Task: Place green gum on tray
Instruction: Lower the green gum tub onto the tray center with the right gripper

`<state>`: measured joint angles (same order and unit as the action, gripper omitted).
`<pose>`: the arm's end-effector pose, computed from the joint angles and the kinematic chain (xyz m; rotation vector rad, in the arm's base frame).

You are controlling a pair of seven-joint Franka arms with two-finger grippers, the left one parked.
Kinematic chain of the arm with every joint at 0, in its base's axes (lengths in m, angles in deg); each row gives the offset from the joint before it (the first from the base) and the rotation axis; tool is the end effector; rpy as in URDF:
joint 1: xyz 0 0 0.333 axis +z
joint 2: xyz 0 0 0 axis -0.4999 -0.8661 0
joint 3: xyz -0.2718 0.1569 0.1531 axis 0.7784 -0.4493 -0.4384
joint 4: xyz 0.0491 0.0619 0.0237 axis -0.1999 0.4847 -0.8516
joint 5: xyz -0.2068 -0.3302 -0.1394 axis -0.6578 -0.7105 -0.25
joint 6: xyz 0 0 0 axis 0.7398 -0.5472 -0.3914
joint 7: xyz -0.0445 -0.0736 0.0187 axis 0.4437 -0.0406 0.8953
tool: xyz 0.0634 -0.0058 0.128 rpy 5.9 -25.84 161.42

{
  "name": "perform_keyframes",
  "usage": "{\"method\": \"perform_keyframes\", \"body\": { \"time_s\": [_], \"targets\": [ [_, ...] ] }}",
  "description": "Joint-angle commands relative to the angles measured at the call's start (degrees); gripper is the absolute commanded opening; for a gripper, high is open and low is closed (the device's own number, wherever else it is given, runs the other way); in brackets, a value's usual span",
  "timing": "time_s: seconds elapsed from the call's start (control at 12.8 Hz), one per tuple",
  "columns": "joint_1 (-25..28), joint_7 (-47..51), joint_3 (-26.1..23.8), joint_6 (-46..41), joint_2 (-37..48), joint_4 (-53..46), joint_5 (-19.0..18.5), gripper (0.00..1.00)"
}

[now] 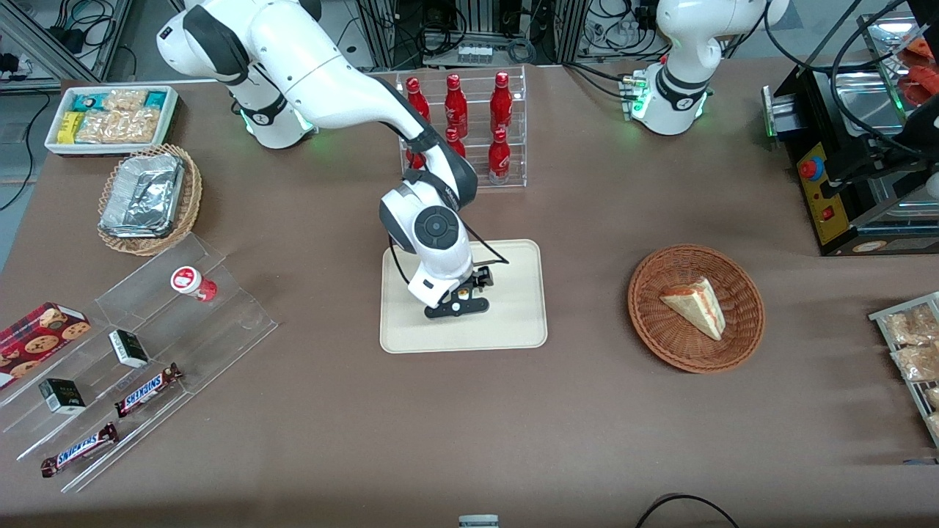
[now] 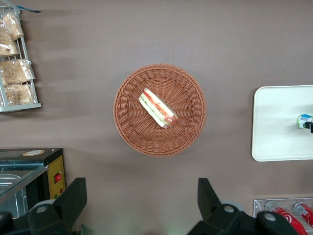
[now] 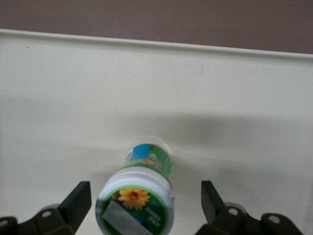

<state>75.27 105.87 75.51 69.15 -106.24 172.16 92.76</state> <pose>0.5575 0.5059 0.2034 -3.0879 -0.1387 0.0247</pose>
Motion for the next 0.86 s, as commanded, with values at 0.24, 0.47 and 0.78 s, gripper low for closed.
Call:
{"method": "perform_keyframes", "body": {
  "time_s": [0.24,0.47,0.78],
  "targets": [
    [-0.5,-0.2,0.2,-4.9,2.2,-1.4,-2.2,1.00],
    [-0.9,-0.8,0.1,-11.4,6.5,-1.4,-2.2,1.00],
    [-1.0,-1.1,0.1,-19.3,12.0,-1.4,-1.5,1.00]
  ]
}}
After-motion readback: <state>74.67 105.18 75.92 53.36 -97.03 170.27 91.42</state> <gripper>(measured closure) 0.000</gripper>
